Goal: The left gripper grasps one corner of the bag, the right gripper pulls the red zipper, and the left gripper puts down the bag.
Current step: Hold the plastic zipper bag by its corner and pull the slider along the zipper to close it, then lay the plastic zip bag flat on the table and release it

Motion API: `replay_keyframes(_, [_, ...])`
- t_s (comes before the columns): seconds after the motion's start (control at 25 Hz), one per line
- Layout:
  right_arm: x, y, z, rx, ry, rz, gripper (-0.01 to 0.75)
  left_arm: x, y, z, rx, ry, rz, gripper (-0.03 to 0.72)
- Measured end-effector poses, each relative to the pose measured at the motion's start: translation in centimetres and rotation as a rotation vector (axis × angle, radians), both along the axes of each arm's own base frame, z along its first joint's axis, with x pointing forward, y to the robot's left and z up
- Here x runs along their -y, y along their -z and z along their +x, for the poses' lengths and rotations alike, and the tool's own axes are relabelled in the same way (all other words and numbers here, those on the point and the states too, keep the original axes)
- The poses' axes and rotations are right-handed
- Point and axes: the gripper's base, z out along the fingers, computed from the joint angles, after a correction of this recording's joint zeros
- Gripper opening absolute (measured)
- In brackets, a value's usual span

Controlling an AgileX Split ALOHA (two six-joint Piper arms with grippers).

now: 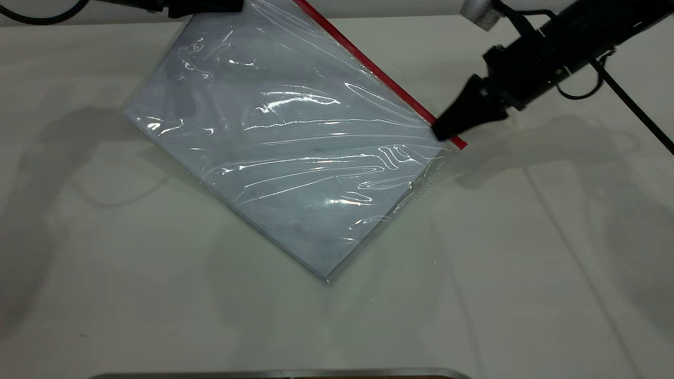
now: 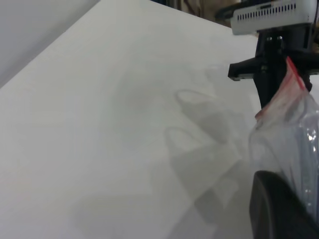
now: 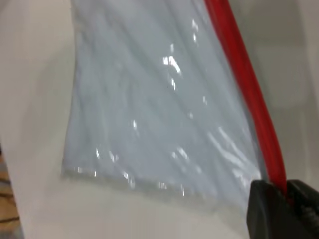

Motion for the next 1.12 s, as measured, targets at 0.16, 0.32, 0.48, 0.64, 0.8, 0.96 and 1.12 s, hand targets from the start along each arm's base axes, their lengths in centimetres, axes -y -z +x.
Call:
replay_keyframes(0.16, [0.6,0.3,-0.2,-0.014,-0.027,-0.035,0.043,-0.1,0.0,0.0,0.001,-0.002,-0.001,0.051])
replay_keyframes(0.32, [0.7,0.1,-0.1,-0.019,-0.040,-0.046,0.046,-0.1,0.0,0.0,0.001,-0.002,-0.001,0.051])
replay_keyframes(0.48, [0.8,-0.2,0.2,-0.040,-0.035,-0.064,0.057,0.0,-0.1,0.0,-0.005,-0.001,-0.004,0.051])
replay_keyframes(0.64, [1.0,-0.5,0.7,-0.041,-0.035,-0.099,0.141,-0.1,-0.1,0.0,-0.072,-0.017,0.000,0.051])
replay_keyframes(0.8, [0.8,-3.0,2.0,0.003,-0.015,-0.060,0.327,-0.3,0.3,-0.5,-0.193,-0.010,0.060,0.070])
replay_keyframes(0.96, [-0.5,-8.5,3.5,0.053,0.008,0.113,0.403,0.7,2.0,-0.6,-0.346,-0.063,0.136,0.160])
replay_keyframes(1.12, [-1.5,-13.2,3.7,0.088,0.045,0.166,0.401,2.4,4.3,-1.0,-0.613,-0.164,0.143,0.330])
